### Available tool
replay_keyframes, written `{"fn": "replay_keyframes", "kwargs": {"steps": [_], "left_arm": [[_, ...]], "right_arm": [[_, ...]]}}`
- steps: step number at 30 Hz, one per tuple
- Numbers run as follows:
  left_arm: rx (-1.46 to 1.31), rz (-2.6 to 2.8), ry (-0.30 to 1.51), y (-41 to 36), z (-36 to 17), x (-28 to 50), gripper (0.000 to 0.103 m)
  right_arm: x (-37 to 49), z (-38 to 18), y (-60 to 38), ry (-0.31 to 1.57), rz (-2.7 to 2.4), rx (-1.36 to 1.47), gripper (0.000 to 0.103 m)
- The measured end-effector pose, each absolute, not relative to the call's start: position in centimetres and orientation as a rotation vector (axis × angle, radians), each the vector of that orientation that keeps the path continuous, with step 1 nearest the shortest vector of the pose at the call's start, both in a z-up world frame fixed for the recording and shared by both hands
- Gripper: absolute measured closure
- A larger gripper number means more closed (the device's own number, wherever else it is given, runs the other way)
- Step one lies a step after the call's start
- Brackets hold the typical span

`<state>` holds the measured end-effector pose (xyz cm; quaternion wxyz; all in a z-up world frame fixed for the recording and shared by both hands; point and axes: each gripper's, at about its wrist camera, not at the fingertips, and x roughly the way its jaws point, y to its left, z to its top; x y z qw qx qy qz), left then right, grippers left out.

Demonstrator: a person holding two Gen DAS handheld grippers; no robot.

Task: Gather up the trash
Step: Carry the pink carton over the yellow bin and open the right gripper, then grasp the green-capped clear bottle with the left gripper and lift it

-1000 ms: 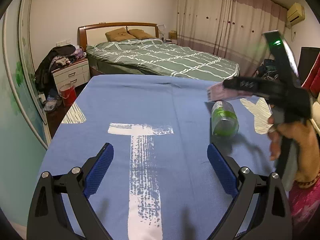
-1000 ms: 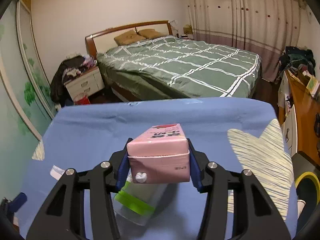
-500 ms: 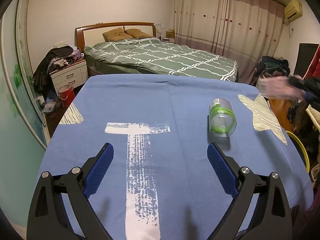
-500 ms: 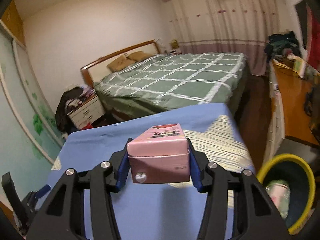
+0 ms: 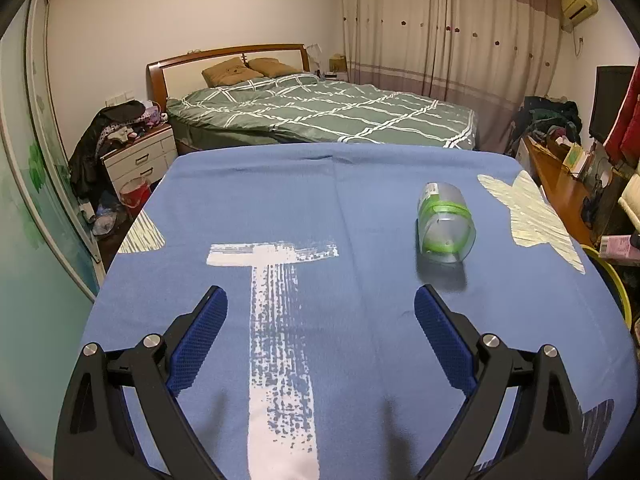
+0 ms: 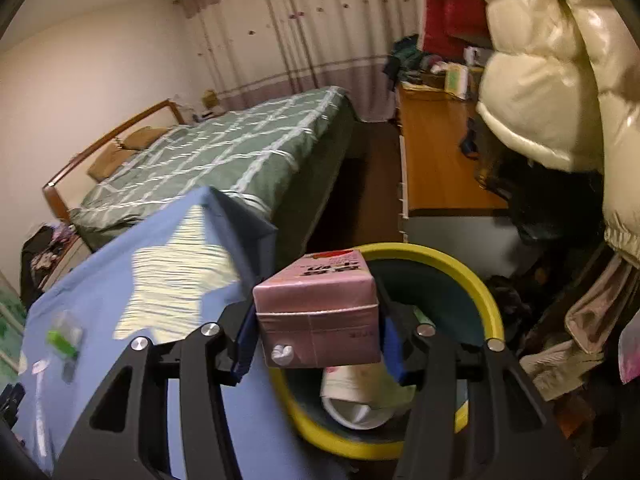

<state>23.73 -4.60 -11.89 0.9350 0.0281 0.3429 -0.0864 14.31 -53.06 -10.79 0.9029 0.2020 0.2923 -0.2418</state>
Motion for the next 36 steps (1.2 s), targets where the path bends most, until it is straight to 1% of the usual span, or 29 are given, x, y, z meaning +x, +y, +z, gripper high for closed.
{"fn": "replay_keyframes", "kwargs": {"steps": [2, 4, 9, 14, 19, 21, 27, 34, 36], "left_arm": [[0.061, -0.177, 0.705, -4.6, -12.0, 23.8, 0.010], [0.063, -0.177, 0.707, -4.6, -12.1, 23.9, 0.010], [0.075, -0.184, 0.710, -5.0, -12.2, 23.8, 0.010], [0.090, -0.188, 0.713, -5.3, -12.4, 23.8, 0.010], [0.113, -0.237, 0.750, -6.8, -12.0, 23.9, 0.010], [0.143, -0.260, 0.761, -7.8, -11.8, 24.2, 0.010], [0.187, -0.332, 0.833, -11.7, -11.9, 27.9, 0.010], [0.205, -0.358, 0.864, -15.8, -13.1, 32.0, 0.010], [0.198, -0.356, 0.877, -16.4, -13.4, 33.0, 0.012]], "right_arm": [[14.1, -11.5, -54.2, 0.602, -0.553, 0.428, 0.052], [13.9, -12.0, -54.6, 0.596, -0.575, 0.449, 0.043], [14.4, -12.0, -53.5, 0.574, -0.533, 0.465, 0.043], [16.4, -12.1, -49.0, 0.570, -0.425, 0.374, 0.042], [17.2, -11.2, -46.6, 0.552, -0.400, 0.300, 0.036], [17.3, -11.2, -46.2, 0.548, -0.396, 0.289, 0.036], [17.6, -11.2, -46.3, 0.562, -0.380, 0.313, 0.034], [17.6, -11.2, -46.6, 0.561, -0.372, 0.324, 0.034], [17.7, -11.3, -46.4, 0.564, -0.369, 0.314, 0.034]]}}
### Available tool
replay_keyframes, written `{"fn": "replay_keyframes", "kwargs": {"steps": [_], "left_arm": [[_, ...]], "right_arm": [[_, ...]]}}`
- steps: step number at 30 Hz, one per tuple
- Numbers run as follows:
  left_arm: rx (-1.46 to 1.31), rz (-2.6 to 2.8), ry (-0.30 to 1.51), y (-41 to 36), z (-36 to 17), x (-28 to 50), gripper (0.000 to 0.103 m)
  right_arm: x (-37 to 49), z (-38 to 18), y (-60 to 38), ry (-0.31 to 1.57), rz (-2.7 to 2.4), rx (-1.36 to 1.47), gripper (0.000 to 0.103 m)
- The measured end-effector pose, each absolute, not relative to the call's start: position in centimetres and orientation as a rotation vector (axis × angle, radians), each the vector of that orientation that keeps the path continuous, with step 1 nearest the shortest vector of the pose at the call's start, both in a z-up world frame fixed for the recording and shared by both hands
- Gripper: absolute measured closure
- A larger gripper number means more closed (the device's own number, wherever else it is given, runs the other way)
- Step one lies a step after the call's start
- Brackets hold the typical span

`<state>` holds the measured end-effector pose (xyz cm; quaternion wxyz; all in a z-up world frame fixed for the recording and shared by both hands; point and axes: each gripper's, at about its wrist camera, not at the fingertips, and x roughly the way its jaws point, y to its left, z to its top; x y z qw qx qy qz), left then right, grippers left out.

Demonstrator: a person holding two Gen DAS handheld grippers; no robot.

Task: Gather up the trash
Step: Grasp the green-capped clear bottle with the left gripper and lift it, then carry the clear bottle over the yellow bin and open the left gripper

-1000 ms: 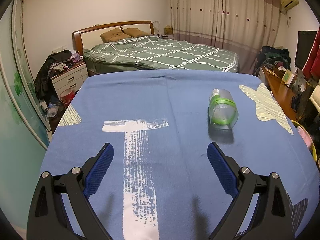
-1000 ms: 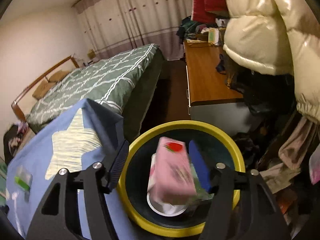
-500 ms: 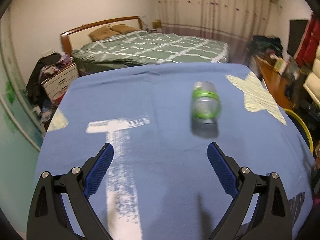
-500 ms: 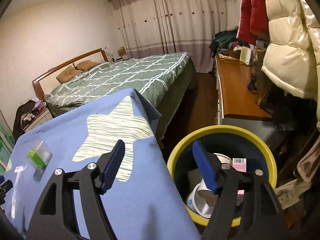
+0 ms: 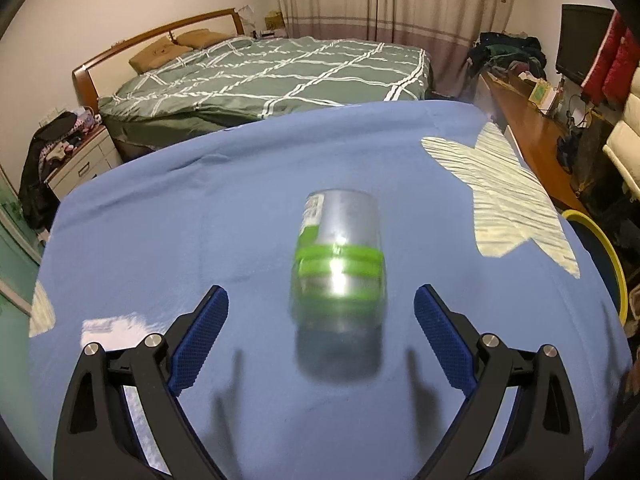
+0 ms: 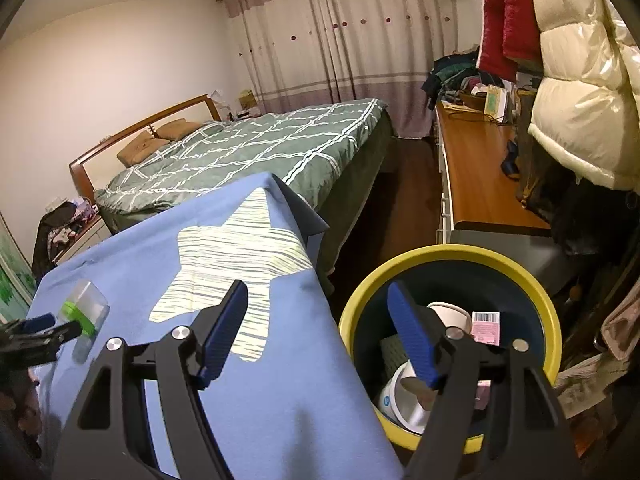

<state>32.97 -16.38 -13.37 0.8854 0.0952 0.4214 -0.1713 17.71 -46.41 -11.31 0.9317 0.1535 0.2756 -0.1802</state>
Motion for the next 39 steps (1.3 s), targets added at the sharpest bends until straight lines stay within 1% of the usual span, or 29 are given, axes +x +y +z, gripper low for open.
{"fn": "replay_keyframes", "kwargs": {"steps": [4, 7, 11, 13, 15, 21, 24, 28, 34, 39], "left_arm": [[0.184, -0.347, 0.902, -17.1, -14.0, 34.6, 0.028], [0.179, -0.338, 0.913, -17.4, -14.4, 35.7, 0.034], [0.194, -0.333, 0.912, -17.9, -14.8, 36.4, 0.036], [0.198, -0.344, 0.911, -18.1, -14.9, 36.5, 0.046], [0.199, -0.356, 0.912, -18.5, -14.9, 36.7, 0.053], [0.186, -0.360, 0.899, -18.7, -14.4, 36.0, 0.053], [0.200, -0.369, 0.874, -19.0, -13.4, 34.8, 0.053], [0.236, -0.410, 0.840, -20.9, -11.5, 32.7, 0.053], [0.283, -0.541, 0.806, -26.6, -9.3, 29.4, 0.053], [0.334, -0.666, 0.804, -33.8, -8.9, 26.8, 0.053]], "right_arm": [[17.7, -11.3, -46.4, 0.564, -0.368, 0.314, 0.034], [17.8, -11.4, -46.4, 0.566, -0.367, 0.320, 0.034], [18.0, -11.4, -46.4, 0.575, -0.365, 0.323, 0.034], [18.1, -11.4, -46.3, 0.579, -0.364, 0.318, 0.034], [18.1, -11.4, -46.3, 0.580, -0.363, 0.315, 0.034], [17.8, -11.4, -46.4, 0.563, -0.367, 0.324, 0.034], [16.7, -11.0, -46.3, 0.512, -0.361, 0.325, 0.034], [14.8, -10.9, -46.5, 0.525, -0.361, 0.299, 0.034], [9.7, -9.8, -49.0, 0.495, -0.414, 0.310, 0.034], [6.1, -8.8, -51.0, 0.467, -0.471, 0.302, 0.034]]}}
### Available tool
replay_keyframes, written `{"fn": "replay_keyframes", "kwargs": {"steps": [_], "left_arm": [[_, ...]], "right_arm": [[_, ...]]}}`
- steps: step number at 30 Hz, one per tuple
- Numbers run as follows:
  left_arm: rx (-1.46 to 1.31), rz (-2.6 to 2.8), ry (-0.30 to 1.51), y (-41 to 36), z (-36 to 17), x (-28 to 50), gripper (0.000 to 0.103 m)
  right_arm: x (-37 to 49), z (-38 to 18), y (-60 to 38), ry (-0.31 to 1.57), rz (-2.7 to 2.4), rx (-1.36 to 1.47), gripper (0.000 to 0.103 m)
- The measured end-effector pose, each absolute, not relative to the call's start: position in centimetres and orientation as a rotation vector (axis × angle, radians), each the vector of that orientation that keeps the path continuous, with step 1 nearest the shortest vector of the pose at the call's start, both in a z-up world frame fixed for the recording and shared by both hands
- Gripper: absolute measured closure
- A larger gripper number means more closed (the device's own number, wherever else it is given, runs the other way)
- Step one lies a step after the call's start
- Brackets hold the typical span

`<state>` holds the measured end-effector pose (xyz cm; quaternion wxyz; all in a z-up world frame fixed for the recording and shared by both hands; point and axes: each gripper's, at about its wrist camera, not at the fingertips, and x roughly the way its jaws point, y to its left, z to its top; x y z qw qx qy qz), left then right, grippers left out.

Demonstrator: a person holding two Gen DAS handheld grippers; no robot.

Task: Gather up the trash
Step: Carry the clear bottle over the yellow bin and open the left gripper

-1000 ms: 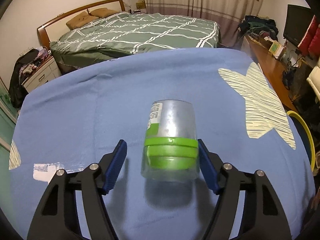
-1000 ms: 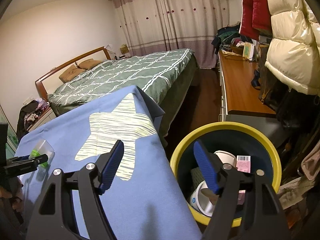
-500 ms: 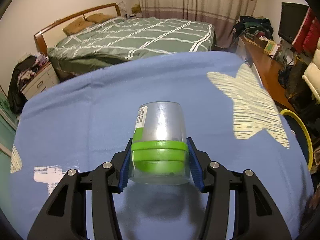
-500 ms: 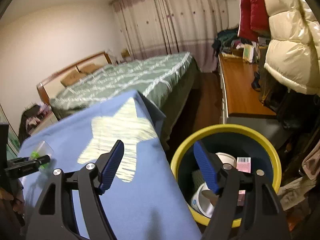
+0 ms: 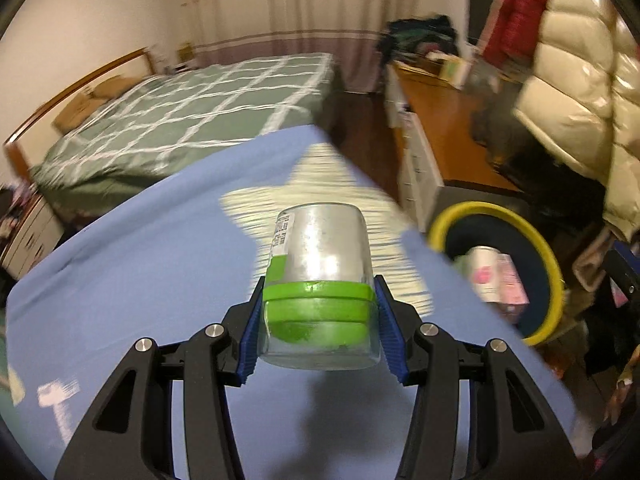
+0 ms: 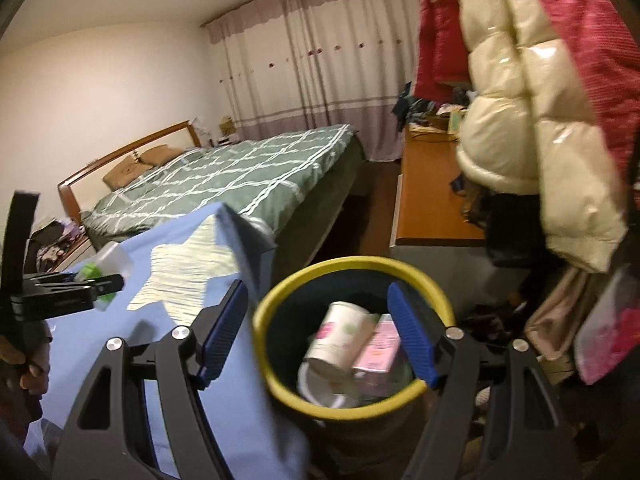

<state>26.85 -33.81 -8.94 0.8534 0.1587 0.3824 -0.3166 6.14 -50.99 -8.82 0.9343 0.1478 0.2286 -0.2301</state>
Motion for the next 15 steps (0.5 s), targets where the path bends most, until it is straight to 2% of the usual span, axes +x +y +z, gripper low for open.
{"fn": "replay_keyframes", "kwargs": {"steps": [10, 15], "left_arm": [[0.464, -0.893, 0.874, -48.3, -10.8, 21.4, 0.053], [0.491, -0.941, 0.978, -54.1, -13.5, 20.9, 0.053]], "right_arm": [[0.5, -9.1, -55.5, 0.465, -0.590, 0.340, 0.034], [-0.8, -9.3, -56.6, 0.458, -0.611, 0.361, 0.034]]}}
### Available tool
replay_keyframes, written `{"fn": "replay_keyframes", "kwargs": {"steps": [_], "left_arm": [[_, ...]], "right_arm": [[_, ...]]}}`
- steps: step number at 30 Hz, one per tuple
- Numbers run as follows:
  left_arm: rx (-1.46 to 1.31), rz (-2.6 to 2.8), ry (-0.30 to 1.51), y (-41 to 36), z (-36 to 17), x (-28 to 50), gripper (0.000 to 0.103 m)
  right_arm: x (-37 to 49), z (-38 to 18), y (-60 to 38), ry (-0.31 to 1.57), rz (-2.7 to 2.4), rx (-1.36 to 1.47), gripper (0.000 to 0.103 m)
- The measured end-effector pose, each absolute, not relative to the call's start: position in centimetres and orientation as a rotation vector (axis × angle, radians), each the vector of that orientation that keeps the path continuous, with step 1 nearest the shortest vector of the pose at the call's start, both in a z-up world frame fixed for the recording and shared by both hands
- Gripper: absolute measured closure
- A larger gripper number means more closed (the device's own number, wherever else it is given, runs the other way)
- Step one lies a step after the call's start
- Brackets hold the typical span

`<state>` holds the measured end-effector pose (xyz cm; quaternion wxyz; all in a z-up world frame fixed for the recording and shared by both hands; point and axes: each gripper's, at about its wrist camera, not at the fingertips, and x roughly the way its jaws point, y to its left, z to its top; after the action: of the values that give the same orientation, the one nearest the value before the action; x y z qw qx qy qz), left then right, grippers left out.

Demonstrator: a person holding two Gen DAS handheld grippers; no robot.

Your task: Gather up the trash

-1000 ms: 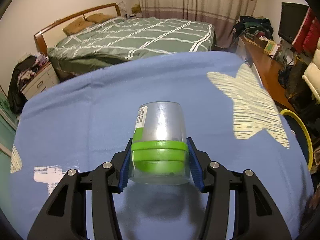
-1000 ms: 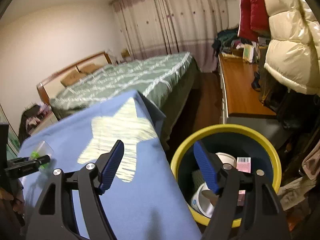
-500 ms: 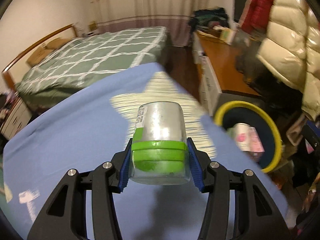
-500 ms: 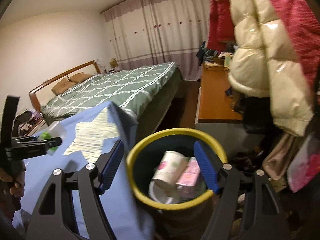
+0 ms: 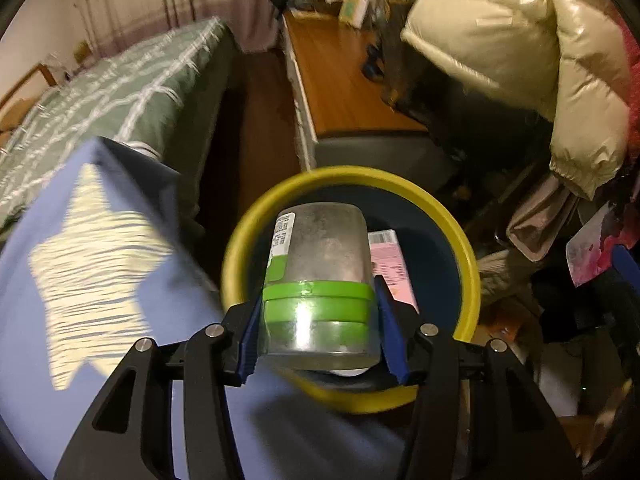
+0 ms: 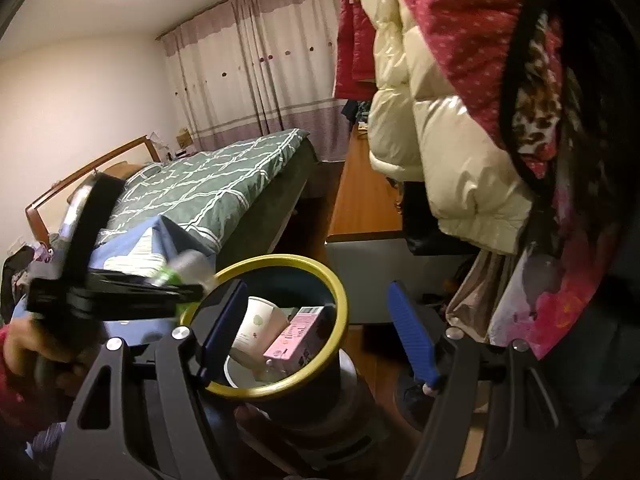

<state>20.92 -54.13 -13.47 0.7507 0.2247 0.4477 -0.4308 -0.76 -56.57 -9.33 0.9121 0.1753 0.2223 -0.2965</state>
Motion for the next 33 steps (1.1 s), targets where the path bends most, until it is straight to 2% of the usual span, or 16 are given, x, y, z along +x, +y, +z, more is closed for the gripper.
{"fn": "replay_keyframes", "kwargs": {"steps": [3, 4, 6, 13, 14, 16, 21, 29, 33], "left_arm": [[0.516, -0.942, 0.988, -56.0, -14.6, 20.5, 0.050], [0.511, -0.940, 0.985, -55.7, -14.9, 20.5, 0.035], [0.490, -0.921, 0.958, -55.3, -14.9, 20.6, 0.021], [0.406, -0.862, 0.860, -49.8, -10.2, 20.6, 0.021], [0.394, -0.844, 0.822, -48.1, -9.0, 20.3, 0.019], [0.373, -0.808, 0.760, -45.2, -7.0, 19.7, 0.009], [0.296, -0.709, 0.630, -36.0, -2.7, 17.9, 0.005], [0.181, -0.490, 0.585, -22.2, -2.2, 14.1, 0.005], [0.122, -0.358, 0.603, -15.9, -2.7, 12.1, 0.005]], "right_arm": [[-1.2, -9.4, -57.0, 0.451, -0.617, 0.368, 0.034], [-1.2, -9.4, -56.9, 0.450, -0.616, 0.371, 0.034], [-1.5, -9.4, -57.0, 0.449, -0.612, 0.376, 0.034], [-1.1, -9.5, -56.4, 0.455, -0.586, 0.380, 0.034], [-0.9, -9.5, -56.3, 0.455, -0.582, 0.379, 0.034], [-0.6, -9.4, -55.7, 0.455, -0.568, 0.374, 0.034], [-0.3, -8.3, -53.8, 0.445, -0.530, 0.345, 0.034], [-0.4, -5.8, -49.3, 0.430, -0.430, 0.285, 0.033], [-1.0, -4.5, -47.0, 0.424, -0.387, 0.241, 0.027]]}}
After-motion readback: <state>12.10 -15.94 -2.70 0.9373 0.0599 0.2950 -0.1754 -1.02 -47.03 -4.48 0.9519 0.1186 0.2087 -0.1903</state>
